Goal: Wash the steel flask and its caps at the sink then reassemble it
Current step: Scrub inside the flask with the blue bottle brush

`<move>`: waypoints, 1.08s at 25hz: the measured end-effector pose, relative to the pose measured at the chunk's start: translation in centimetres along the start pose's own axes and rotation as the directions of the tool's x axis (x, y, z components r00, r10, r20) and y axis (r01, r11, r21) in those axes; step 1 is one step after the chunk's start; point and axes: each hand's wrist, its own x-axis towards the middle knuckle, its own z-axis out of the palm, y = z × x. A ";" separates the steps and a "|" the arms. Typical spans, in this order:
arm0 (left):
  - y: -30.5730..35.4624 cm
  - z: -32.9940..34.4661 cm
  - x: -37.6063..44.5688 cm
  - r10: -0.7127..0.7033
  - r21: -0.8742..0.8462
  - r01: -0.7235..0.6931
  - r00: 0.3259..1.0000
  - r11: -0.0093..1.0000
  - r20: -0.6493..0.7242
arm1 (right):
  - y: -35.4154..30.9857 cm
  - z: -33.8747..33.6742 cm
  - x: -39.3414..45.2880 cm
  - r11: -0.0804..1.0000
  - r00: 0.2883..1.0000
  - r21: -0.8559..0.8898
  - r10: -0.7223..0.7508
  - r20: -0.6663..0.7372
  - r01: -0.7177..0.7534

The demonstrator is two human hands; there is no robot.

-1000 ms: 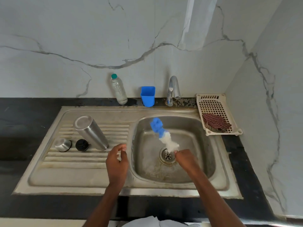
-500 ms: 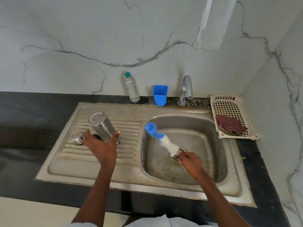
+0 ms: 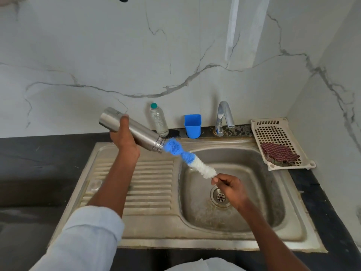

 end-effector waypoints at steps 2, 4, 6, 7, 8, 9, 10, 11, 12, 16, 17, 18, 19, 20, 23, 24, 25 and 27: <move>0.2 1.5 0.7 -0.069 -0.041 0.068 0.997 0.997 -0.020 | -0.3 -0.2 0.6 0.999 0.999 0.039 -0.022 -0.039 0.024; 0.1 2.4 1.1 -0.128 -0.115 0.122 0.990 0.986 -0.052 | -0.3 -0.9 0.9 0.999 0.997 0.043 -0.022 -0.071 0.025; -0.4 2.7 1.5 -0.183 -0.126 0.173 0.981 0.977 -0.069 | -0.4 -1.4 1.0 1.000 0.997 0.013 -0.013 -0.078 0.014; -0.8 2.7 1.4 -0.197 -0.105 0.191 0.979 0.976 -0.055 | -0.5 -1.4 1.0 1.000 0.997 -0.016 -0.008 -0.073 0.007; -1.4 2.8 1.0 -0.208 -0.086 0.205 0.977 0.975 -0.035 | -0.9 -1.4 1.0 0.998 0.998 -0.061 -0.005 -0.067 0.001; -1.9 2.9 0.5 -0.216 -0.086 0.214 0.976 0.973 -0.016 | -1.2 -1.4 1.0 0.994 0.998 -0.112 0.005 -0.063 -0.012; -2.3 3.1 -0.3 -0.212 -0.070 0.211 0.977 0.975 0.000 | -1.7 -1.4 1.2 0.985 0.998 -0.170 0.016 -0.060 -0.026; -2.7 3.4 -1.1 -0.182 -0.039 0.183 0.983 0.982 0.022 | -2.2 -1.4 1.2 0.970 0.998 -0.239 0.020 -0.055 -0.032; -3.1 3.7 -1.9 -0.145 0.009 0.144 0.988 0.989 0.051 | -3.1 -1.1 1.3 0.951 0.999 -0.309 0.005 -0.045 -0.019; -5.0 4.1 -4.2 -0.133 0.023 0.131 0.988 0.991 0.084 | -5.2 0.6 1.5 0.963 0.999 -0.269 -0.029 0.017 0.032; -5.2 3.8 -4.3 -0.147 0.000 0.147 0.987 0.989 0.070 | -5.3 0.9 1.4 0.969 0.999 -0.243 -0.033 0.034 0.040; -5.4 3.4 -4.4 -0.162 0.005 0.162 0.985 0.987 0.057 | -5.4 1.1 1.2 0.972 0.998 -0.232 -0.034 0.054 0.046; -5.6 3.0 -4.4 -0.171 0.004 0.171 0.984 0.985 0.052 | -5.6 1.1 1.0 0.975 0.996 -0.219 -0.033 0.077 0.049; -5.6 2.7 -4.4 -0.178 0.008 0.177 0.983 0.984 0.038 | -5.9 1.1 0.9 0.978 0.994 -0.200 -0.035 0.099 0.055; -5.0 1.2 -3.8 -0.176 -0.029 0.175 0.983 0.984 -0.046 | -7.2 0.6 0.3 0.995 0.979 -0.080 -0.042 0.197 0.059; -4.5 0.5 -3.4 -0.161 -0.062 0.156 0.983 0.986 -0.085 | -7.6 0.3 0.3 0.996 0.972 -0.060 -0.048 0.231 0.064; -4.1 -0.1 -3.1 -0.140 -0.100 0.129 0.983 0.987 -0.117 | -7.8 -0.1 0.4 0.996 0.972 -0.073 -0.038 0.231 0.057; -3.5 -1.3 -3.0 -0.123 -0.159 0.096 0.979 0.983 -0.165 | -7.9 -0.9 0.8 0.975 0.996 -0.223 0.000 0.087 0.019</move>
